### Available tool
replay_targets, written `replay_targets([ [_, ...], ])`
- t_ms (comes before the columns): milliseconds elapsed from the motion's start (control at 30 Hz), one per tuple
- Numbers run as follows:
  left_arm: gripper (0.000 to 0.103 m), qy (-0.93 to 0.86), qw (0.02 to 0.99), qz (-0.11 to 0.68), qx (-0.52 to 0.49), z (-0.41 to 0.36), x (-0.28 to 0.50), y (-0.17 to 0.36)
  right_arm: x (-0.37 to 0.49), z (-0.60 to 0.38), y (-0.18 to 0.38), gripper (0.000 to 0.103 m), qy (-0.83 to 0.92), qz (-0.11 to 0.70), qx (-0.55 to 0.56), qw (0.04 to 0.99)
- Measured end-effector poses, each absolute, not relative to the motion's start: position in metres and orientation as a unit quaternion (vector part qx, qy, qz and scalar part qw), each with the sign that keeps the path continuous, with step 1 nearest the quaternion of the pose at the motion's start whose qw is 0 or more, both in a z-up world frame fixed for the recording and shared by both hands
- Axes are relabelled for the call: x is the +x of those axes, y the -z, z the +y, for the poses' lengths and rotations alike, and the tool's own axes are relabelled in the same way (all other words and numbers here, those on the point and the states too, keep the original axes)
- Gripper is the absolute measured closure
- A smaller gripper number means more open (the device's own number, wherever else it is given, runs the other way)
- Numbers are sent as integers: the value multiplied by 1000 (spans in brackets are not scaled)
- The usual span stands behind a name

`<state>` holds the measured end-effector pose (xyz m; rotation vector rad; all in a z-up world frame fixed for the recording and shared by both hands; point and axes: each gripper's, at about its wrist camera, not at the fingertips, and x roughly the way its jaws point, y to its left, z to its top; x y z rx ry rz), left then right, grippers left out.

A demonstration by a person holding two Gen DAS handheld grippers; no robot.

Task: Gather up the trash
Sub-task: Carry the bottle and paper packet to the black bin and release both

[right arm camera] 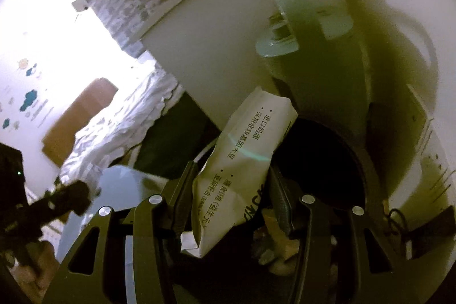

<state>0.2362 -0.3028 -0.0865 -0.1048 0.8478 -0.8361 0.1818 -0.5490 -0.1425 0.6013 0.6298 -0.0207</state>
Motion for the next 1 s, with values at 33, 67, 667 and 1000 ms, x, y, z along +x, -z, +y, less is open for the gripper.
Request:
replay_targets([
  [33,62,396,824,402,-47,-309,238,90,179,-551,145,53,15,305,291,907],
  [67,62,398,823,404,-45,-312,239,92,176,-550,147,53,18,306,293,905],
  [667,62,404,809,428,-9,-350,242,110,182,-564,162,53,37,330,328,884],
  [1000,60,403,809,428,1,-358,241,109,180,-571,171,52,51,337,343,875],
])
